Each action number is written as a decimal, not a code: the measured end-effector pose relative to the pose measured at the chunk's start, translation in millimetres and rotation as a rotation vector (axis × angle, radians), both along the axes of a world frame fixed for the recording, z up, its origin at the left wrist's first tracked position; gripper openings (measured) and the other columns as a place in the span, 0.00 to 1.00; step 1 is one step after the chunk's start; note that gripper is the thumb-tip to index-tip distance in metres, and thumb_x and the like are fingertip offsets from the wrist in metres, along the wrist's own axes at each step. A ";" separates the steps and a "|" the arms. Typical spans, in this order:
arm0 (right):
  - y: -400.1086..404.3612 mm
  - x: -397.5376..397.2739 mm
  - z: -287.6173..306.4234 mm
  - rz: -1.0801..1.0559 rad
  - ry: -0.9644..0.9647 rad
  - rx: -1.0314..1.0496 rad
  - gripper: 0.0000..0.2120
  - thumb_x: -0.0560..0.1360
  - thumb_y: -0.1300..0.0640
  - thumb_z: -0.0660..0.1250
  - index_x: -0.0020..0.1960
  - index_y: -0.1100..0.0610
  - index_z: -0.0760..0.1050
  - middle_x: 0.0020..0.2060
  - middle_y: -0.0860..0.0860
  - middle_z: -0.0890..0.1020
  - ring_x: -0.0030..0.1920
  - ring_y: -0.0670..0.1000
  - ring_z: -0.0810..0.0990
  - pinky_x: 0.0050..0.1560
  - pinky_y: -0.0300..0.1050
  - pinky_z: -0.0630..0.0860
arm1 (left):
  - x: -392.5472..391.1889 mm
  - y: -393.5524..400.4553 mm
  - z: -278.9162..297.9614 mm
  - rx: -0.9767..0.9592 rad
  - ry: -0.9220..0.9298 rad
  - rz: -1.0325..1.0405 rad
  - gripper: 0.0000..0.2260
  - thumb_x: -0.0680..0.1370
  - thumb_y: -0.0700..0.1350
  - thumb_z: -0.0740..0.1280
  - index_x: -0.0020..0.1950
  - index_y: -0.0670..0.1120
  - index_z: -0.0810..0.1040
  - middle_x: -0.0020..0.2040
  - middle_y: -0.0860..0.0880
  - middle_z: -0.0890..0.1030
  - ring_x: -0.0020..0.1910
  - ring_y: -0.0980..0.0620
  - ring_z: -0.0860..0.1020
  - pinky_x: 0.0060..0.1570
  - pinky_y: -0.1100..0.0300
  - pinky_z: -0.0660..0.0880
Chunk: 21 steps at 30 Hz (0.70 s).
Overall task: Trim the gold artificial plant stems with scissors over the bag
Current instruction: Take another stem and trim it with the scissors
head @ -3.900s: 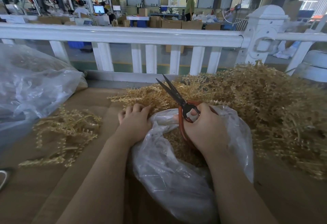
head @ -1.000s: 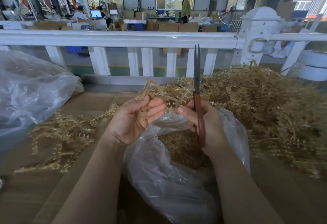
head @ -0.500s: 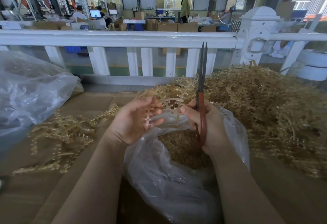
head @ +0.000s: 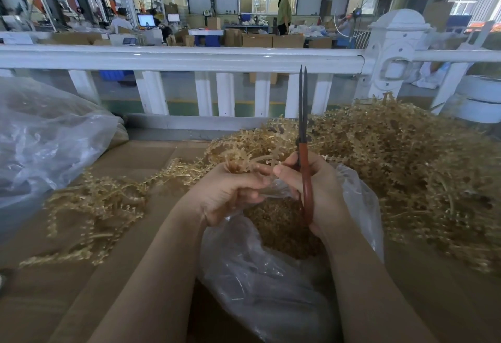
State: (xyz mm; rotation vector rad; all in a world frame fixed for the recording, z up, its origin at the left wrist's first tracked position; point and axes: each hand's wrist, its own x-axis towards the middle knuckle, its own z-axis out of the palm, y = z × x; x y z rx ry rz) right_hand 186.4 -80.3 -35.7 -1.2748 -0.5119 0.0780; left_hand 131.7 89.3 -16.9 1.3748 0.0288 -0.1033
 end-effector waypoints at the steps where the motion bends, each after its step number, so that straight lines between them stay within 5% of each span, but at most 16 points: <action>1: 0.0 0.4 -0.1 0.002 0.007 0.006 0.10 0.73 0.66 0.74 0.43 0.55 0.76 0.28 0.43 0.76 0.27 0.40 0.75 0.32 0.31 0.72 | 0.1 -0.3 -0.3 -0.012 0.008 0.014 0.07 0.65 0.38 0.76 0.42 0.44 0.85 0.32 0.49 0.82 0.32 0.54 0.80 0.46 0.57 0.82; 5: -0.8 1.9 -0.4 -0.003 0.021 0.011 0.09 0.73 0.66 0.74 0.43 0.54 0.77 0.33 0.46 0.79 0.29 0.40 0.75 0.33 0.31 0.72 | 0.7 -2.7 1.3 -0.024 0.006 0.033 0.09 0.61 0.44 0.79 0.39 0.46 0.86 0.34 0.49 0.83 0.33 0.54 0.82 0.39 0.61 0.81; 12: -0.6 1.3 -0.8 -0.017 -0.035 -0.033 0.11 0.74 0.66 0.74 0.41 0.51 0.78 0.29 0.42 0.78 0.28 0.39 0.76 0.31 0.30 0.72 | 1.6 -3.6 3.0 0.057 -0.013 0.039 0.12 0.59 0.44 0.80 0.40 0.45 0.87 0.37 0.46 0.85 0.34 0.53 0.84 0.37 0.63 0.80; 21: 2.1 -0.3 0.9 -0.104 -0.029 -0.107 0.09 0.68 0.55 0.78 0.38 0.44 0.80 0.38 0.51 0.83 0.41 0.53 0.82 0.50 0.57 0.80 | 0.7 -7.1 3.0 0.011 0.001 0.062 0.06 0.62 0.42 0.78 0.37 0.45 0.86 0.34 0.47 0.84 0.32 0.55 0.82 0.32 0.65 0.79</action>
